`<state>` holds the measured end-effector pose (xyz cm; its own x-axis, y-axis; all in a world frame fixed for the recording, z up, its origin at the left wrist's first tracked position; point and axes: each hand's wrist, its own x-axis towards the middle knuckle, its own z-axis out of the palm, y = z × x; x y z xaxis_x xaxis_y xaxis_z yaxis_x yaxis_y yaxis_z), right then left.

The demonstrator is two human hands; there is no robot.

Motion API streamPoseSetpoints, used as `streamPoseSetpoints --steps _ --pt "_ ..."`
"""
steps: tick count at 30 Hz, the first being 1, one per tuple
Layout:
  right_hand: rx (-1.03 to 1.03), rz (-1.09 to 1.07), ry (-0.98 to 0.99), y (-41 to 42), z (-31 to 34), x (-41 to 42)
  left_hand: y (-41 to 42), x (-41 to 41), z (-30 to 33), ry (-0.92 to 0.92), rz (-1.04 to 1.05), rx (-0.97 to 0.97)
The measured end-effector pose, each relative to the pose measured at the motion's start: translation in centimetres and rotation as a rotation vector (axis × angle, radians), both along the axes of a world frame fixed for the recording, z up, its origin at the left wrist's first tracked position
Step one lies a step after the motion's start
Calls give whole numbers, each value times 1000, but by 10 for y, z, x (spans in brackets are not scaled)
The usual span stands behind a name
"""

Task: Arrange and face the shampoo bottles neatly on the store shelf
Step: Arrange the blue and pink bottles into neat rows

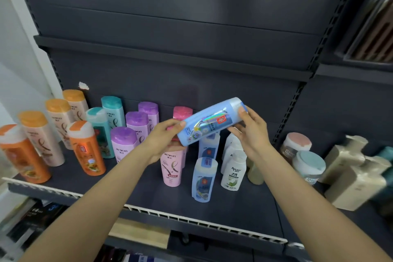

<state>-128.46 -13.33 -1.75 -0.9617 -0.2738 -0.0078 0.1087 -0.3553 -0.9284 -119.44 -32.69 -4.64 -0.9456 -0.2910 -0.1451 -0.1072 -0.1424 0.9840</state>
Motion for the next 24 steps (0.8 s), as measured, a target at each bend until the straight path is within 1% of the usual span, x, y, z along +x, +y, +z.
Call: streamPoseSetpoints --steps 3,5,6,9,11,13,15,17,19,21,24 --pt "84 75 -41 -1 2 0 -4 4 1 81 114 -42" --pt "168 100 -59 -1 4 -1 -8 8 0 153 159 -123" --pt "174 111 -77 0 3 -1 -10 10 0 192 172 -179" --pt "84 135 -199 -3 6 4 -15 16 -1 288 202 -447" --pt "74 109 -213 -6 6 7 -16 21 -2 338 209 -584" --pt "50 68 -172 -9 2 9 -14 26 -1 364 194 -613" --pt "-13 48 -162 -10 0 10 -14 29 -2 348 172 -645" --pt "-69 48 -155 -8 -1 12 -16 31 -4 317 124 -741" --pt "-116 96 -125 -5 -3 15 -17 33 -5 301 70 -873" --pt "-169 194 -87 -1 -5 18 -17 35 -5 324 69 -1004" --pt "-217 306 -30 1 -7 21 -17 37 -9 377 97 -1113"
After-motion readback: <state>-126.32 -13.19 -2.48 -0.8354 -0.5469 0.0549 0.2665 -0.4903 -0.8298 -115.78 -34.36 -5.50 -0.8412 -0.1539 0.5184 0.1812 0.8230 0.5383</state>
